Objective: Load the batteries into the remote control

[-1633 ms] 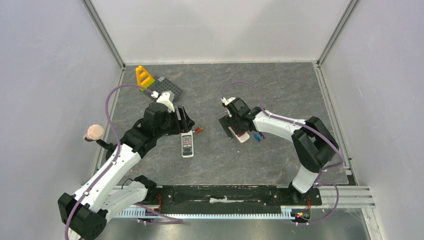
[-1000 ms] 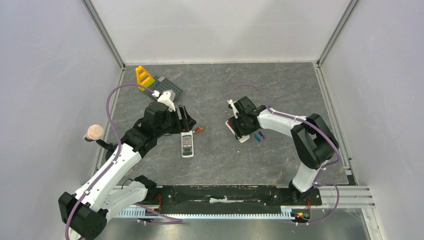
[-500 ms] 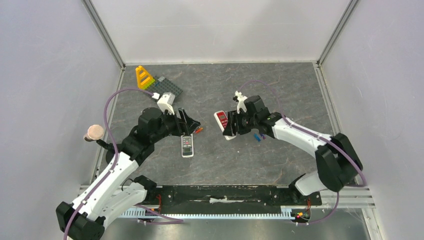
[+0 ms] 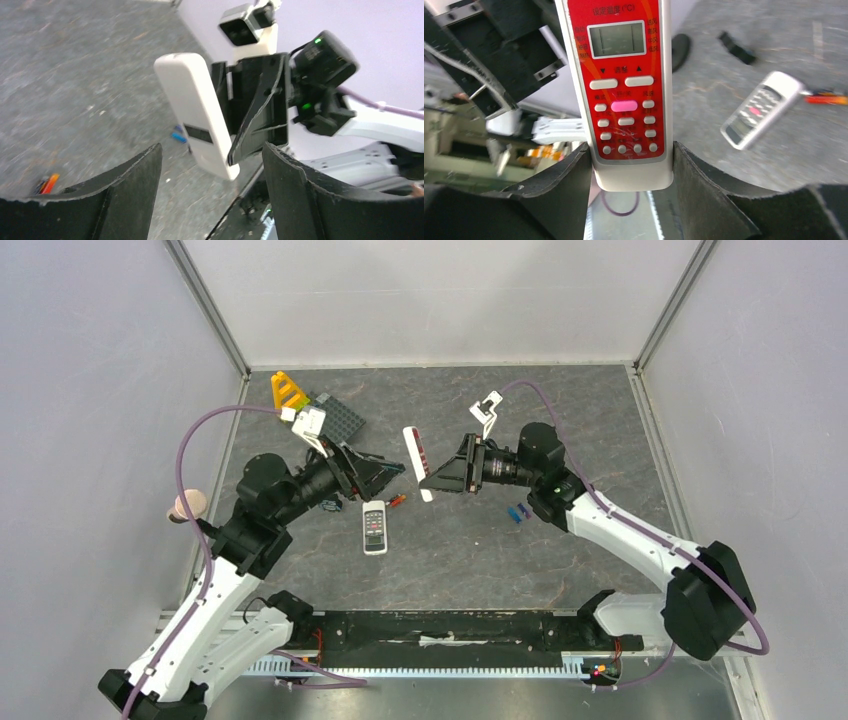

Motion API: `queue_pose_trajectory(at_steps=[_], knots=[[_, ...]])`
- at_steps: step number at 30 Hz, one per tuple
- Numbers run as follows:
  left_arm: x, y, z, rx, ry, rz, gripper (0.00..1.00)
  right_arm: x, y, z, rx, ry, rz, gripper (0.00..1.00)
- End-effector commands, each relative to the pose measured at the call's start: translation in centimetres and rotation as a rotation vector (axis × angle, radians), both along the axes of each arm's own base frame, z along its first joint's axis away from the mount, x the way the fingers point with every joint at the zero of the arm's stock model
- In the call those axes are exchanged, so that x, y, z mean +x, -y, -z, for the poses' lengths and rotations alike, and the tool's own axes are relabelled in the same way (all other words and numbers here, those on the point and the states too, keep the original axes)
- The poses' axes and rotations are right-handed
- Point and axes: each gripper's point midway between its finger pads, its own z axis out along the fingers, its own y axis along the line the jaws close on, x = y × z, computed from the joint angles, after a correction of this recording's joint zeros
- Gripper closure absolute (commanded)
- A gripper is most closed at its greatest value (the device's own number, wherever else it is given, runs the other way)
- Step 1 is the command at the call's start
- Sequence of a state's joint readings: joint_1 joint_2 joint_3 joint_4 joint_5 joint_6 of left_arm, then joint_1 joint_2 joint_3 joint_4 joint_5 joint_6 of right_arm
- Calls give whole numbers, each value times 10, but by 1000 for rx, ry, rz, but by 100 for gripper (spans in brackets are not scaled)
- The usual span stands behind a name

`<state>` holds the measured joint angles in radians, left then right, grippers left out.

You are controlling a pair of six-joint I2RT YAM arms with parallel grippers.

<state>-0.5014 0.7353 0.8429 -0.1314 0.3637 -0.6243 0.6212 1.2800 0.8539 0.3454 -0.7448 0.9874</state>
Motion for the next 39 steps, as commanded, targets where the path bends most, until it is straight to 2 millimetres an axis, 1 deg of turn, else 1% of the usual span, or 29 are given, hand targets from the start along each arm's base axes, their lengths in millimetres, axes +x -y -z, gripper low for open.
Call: queue_pose_trajectory(at_steps=[1, 2, 5, 8, 10, 12, 15, 17, 23, 26, 28, 29, 30, 32, 34, 35, 36, 37, 39], knots=[[-24, 13, -68, -156, 110, 139, 18, -46, 0, -70, 214, 77, -166, 66], [-28, 15, -76, -177, 125, 168, 18, -50, 0, -75, 230, 78, -177, 66], [-33, 23, -82, -179, 124, 232, 17, -62, 1, -90, 281, 82, -219, 65], [-23, 24, -73, -153, 73, 198, 17, -71, 1, -103, 321, 110, -244, 65], [-17, 24, -72, -160, 55, 175, 17, -75, -1, -107, 322, 128, -253, 64], [-15, 27, -74, -180, 35, 185, 17, -77, -3, -108, 321, 131, -262, 64], [-13, 32, -74, -207, -4, 205, 17, -76, -8, -103, 308, 116, -260, 64], [-16, 36, -73, -217, -18, 240, 18, -72, -10, -99, 295, 98, -247, 64], [-23, 42, -58, -206, -47, 308, 17, -57, -18, -83, 230, 49, -199, 65], [-25, 45, -53, -188, -52, 338, 17, -56, -19, -79, 224, 32, -195, 65], [-23, 45, -49, -180, -65, 331, 19, -56, -19, -79, 222, 28, -192, 65], [-23, 45, -47, -178, -72, 331, 22, -56, -19, -78, 219, 23, -191, 65], [-23, 46, -46, -178, -77, 333, 27, -56, -19, -77, 215, 17, -189, 65], [-21, 47, -43, -180, -96, 334, 41, -54, -19, -75, 205, 2, -182, 64], [-19, 48, -40, -181, -113, 331, 72, -52, -21, -71, 190, -10, -177, 64], [-17, 49, -37, -177, -122, 325, 82, -50, -22, -68, 179, -18, -164, 62], [-14, 49, -34, -171, -131, 312, 89, -47, -22, -66, 167, -19, -148, 60], [-12, 48, -31, -164, -143, 299, 93, -44, -22, -63, 151, -17, -129, 56], [-5, 47, -23, -146, -172, 260, 97, -35, -23, -58, 115, -12, -82, 48]])
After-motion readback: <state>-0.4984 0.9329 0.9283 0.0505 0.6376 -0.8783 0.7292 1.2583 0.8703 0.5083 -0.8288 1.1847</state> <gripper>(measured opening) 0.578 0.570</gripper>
